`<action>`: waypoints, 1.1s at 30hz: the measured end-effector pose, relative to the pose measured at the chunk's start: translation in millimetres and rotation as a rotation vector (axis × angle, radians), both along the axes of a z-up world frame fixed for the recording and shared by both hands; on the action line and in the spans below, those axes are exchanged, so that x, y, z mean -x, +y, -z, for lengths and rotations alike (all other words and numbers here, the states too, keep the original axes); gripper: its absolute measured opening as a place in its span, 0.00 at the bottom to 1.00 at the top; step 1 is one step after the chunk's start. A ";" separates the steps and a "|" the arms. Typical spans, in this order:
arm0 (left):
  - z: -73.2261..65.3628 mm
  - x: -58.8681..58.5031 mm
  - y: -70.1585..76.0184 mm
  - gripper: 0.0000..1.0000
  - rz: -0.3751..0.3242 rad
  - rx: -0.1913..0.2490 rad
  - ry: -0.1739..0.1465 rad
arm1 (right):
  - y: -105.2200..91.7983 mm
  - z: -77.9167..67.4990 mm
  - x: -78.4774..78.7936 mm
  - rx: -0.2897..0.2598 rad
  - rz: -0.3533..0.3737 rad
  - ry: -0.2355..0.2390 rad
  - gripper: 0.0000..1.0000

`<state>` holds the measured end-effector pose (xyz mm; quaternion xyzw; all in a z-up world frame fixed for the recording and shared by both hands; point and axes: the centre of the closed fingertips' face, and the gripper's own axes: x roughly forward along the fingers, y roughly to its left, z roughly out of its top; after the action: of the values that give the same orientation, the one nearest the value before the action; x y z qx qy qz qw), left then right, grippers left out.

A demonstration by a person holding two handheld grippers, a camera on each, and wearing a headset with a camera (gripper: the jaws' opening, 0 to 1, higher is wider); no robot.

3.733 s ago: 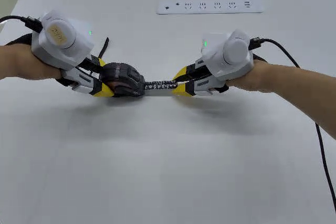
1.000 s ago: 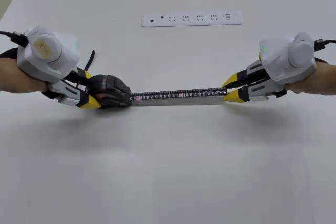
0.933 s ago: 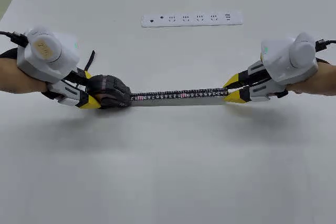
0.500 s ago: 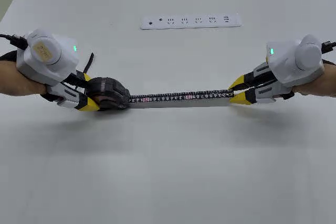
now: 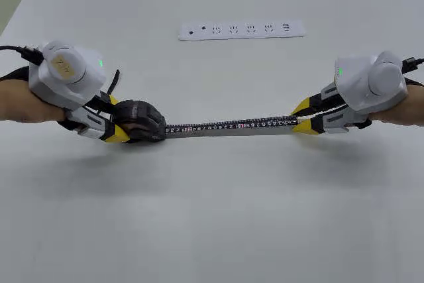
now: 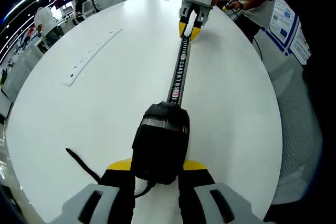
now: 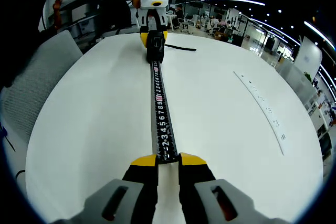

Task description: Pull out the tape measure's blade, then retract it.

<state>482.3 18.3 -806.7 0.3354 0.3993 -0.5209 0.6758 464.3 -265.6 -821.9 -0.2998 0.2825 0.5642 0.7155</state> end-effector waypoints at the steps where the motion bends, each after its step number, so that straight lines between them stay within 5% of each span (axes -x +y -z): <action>1: 0.1 0.0 0.0 0.29 0.000 0.000 0.001 | 0.3 0.3 0.1 0.002 0.000 0.001 0.13; 23: 0.1 0.1 -0.1 0.30 0.002 -0.001 -0.003 | -1.5 4.1 0.5 0.037 0.025 -0.011 0.16; 33: 2.1 8.1 7.8 0.37 -0.015 -0.008 -0.001 | -8.6 -3.7 -0.6 0.012 0.084 -0.014 0.26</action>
<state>474.2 26.1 -808.8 0.3355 0.4037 -0.5138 0.6786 464.9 -274.2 -818.2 -0.2959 0.2933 0.5298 0.7387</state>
